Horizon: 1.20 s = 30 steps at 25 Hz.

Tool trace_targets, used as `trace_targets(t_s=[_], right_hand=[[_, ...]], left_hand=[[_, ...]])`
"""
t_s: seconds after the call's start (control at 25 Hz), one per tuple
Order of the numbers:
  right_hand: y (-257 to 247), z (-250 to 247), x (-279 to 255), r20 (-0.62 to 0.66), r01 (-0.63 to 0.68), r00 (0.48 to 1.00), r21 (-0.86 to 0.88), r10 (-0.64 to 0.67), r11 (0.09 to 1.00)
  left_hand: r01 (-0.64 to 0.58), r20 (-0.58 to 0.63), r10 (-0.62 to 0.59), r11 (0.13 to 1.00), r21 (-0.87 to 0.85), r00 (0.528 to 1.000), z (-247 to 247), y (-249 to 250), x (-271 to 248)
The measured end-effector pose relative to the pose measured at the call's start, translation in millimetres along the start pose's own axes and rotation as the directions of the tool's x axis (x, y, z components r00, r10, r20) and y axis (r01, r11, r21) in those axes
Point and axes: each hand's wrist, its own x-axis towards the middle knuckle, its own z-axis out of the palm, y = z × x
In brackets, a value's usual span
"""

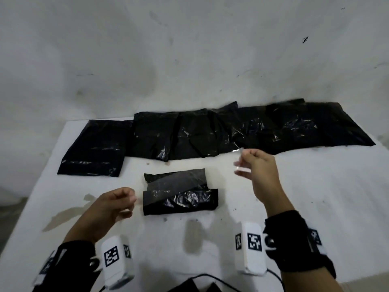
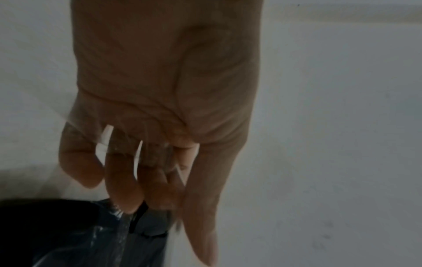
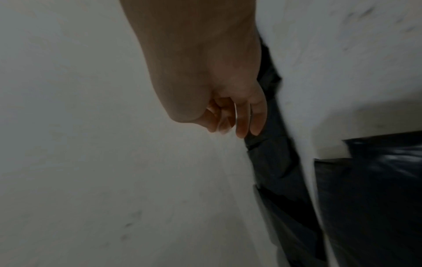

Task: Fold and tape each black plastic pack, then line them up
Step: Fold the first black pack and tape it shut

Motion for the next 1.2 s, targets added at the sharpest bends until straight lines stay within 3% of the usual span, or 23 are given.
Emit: trace_targets(t_s=[0.12,0.2,0.36,0.52,0.72,0.88,1.2], right_hand=[[37,1,-8,0.025,-0.213,0.977,0.103,0.212,0.972],[56,1,-11,0.054,-0.318,0.948,0.179,0.314,0.931],[76,8,-17,0.149,-0.417,0.909,0.323,0.389,0.85],[86,14,-14,0.233,-0.416,0.907,0.38,0.35,0.826],[90,17,-9,0.241,-0.35,0.931,0.379,0.274,0.857],[91,16,-8,0.242,-0.324,0.939,0.394,0.243,0.86],[101,23,-7,0.141,-0.257,0.965,0.332,0.222,0.908]], left_hand=[[0.057,-0.053,-0.06,0.997,-0.056,0.997,-14,-13,-3],[0.101,-0.027,-0.104,0.99,-0.096,0.994,-21,-19,-2],[0.129,0.041,-0.122,0.96,-0.248,0.992,-21,-26,0],[0.103,0.078,-0.08,0.93,-0.354,0.994,-15,-29,6],[0.075,0.073,-0.049,0.907,-0.414,0.996,-14,-35,16],[0.079,0.093,-0.045,0.912,-0.402,0.995,-17,-36,17],[0.038,-0.009,-0.042,0.965,-0.26,0.999,-8,-27,15]])
